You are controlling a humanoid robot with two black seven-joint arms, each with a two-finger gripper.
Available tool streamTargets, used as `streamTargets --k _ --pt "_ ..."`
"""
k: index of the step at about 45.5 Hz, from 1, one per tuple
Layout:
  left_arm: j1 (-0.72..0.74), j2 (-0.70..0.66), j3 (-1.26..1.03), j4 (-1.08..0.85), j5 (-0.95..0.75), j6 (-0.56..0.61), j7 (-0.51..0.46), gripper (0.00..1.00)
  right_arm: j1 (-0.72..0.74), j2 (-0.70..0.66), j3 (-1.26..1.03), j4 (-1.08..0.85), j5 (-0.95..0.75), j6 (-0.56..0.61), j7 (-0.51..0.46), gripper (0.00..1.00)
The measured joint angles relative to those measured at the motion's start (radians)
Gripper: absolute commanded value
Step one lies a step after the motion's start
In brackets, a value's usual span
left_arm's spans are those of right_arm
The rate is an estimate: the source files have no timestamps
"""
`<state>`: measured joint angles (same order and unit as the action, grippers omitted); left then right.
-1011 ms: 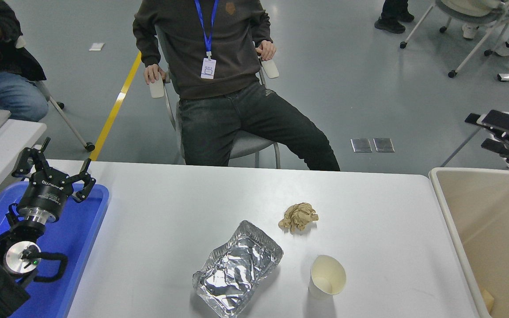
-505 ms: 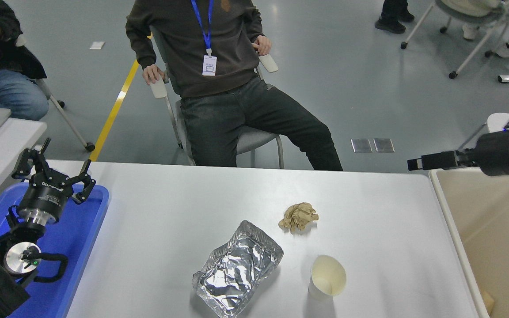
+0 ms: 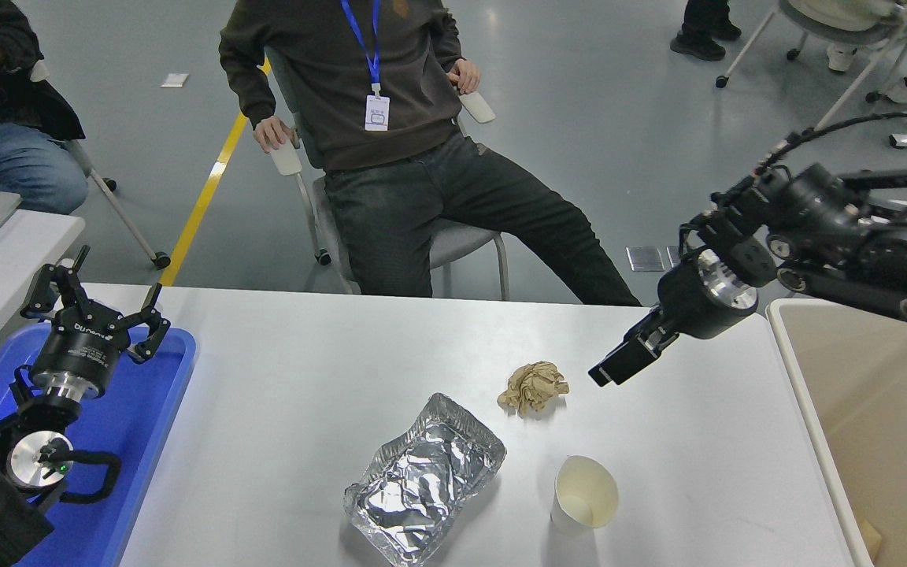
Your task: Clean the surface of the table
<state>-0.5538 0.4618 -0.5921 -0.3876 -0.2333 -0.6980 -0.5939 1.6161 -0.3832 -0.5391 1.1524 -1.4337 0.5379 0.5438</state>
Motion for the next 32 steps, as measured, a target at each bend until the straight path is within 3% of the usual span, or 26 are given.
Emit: streamTargets --k 12,32 --pt "0.0 0.0 0.0 0.0 0.0 0.0 0.0 1.0 -0.049 0.088 -0.034 -0.027 -0.007 0.0 -0.002 0.99" --pt "0.0 0.0 0.0 0.0 0.0 0.0 0.0 1.0 -0.167 0.117 -0.059 -0.106 -0.009 -0.035 -0.002 0.98"
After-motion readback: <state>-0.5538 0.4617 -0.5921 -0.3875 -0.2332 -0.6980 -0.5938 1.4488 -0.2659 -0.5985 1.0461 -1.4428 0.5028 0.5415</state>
